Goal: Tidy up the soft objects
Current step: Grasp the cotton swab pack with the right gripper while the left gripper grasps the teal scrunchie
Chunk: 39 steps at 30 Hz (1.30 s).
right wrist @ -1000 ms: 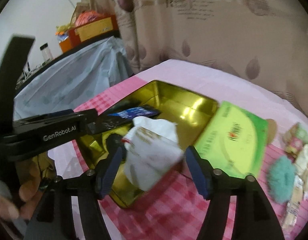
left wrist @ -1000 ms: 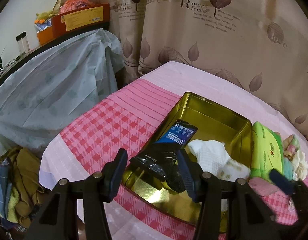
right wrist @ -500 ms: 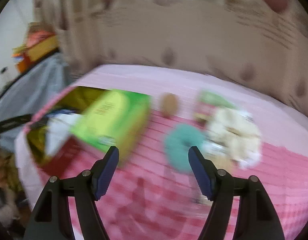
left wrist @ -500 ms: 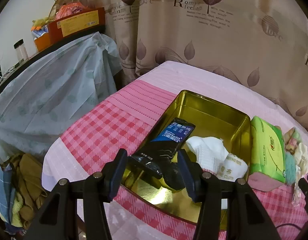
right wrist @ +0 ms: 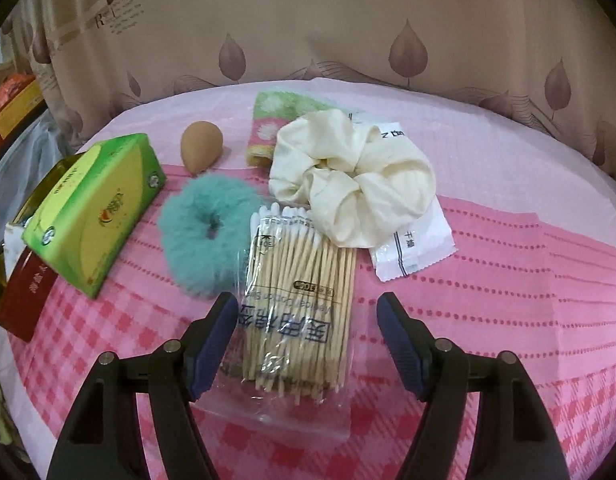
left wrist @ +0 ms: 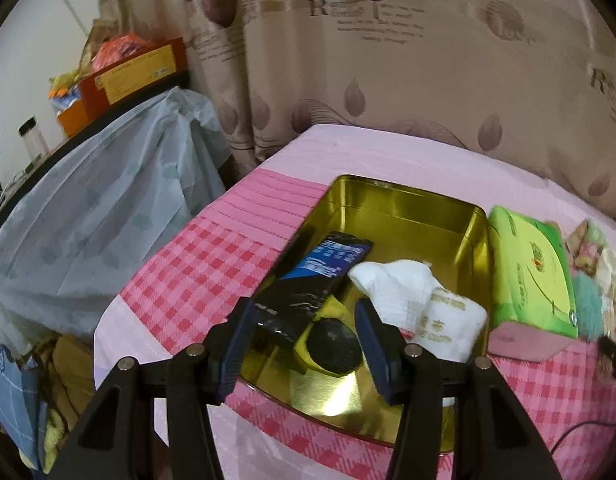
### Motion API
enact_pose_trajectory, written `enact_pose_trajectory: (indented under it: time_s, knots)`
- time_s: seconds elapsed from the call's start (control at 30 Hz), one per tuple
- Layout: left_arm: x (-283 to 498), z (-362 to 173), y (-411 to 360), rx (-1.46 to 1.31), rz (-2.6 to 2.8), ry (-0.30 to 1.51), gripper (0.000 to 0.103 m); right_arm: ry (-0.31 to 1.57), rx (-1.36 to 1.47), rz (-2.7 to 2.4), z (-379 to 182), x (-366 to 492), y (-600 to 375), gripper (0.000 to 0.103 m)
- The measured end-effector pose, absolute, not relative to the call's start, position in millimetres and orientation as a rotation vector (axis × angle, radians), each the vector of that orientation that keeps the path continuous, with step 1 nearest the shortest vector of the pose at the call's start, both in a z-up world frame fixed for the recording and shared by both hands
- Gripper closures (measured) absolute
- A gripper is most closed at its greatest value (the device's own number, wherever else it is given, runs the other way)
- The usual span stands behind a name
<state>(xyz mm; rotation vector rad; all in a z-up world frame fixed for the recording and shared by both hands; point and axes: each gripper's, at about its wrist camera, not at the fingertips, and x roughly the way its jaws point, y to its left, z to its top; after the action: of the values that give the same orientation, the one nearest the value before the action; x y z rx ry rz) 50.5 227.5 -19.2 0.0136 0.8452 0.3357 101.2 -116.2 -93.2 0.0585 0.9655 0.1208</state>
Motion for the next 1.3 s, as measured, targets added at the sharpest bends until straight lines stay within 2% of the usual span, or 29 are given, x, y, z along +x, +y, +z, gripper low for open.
enact_pose_trajectory:
  time_s: [0.17, 0.23, 0.3, 0.43, 0.5, 1.0, 1.3]
  knots:
    - [50.9, -20.5, 197.8, 0.101, 0.288, 0.847, 0.050, 0.954, 0.047, 0.122, -95.5, 109.2, -112.6, 0.036]
    - [49.6, -17.6, 182.2, 0.135, 0.248, 0.839, 0.050, 0.959, 0.030, 0.124, -97.4, 113.0, -109.8, 0.043]
    - [46.9, -14.2, 165.1, 0.168, 0.209, 0.822, 0.050, 0.953, 0.024, 0.130, -95.5, 111.6, -111.4, 0.055]
    - [48.7, -11.7, 130.1, 0.175, 0.113, 0.832, 0.049, 0.949, 0.019, 0.133, -94.1, 108.6, -112.9, 0.068]
    - [52.0, -13.1, 112.4, 0.177, 0.069, 0.848, 0.049, 0.948, 0.020, 0.135, -93.8, 105.6, -115.7, 0.071]
    - [76.0, -26.2, 3.2, 0.209, -0.210, 0.910, 0.049, 0.949, 0.005, 0.157, -90.9, 63.9, -142.0, 0.073]
    - [102.1, -48.8, -27.7, 0.191, -0.289, 1.007, 0.049, 0.945, 0.049, 0.075, -91.9, 52.2, -181.9, 0.073]
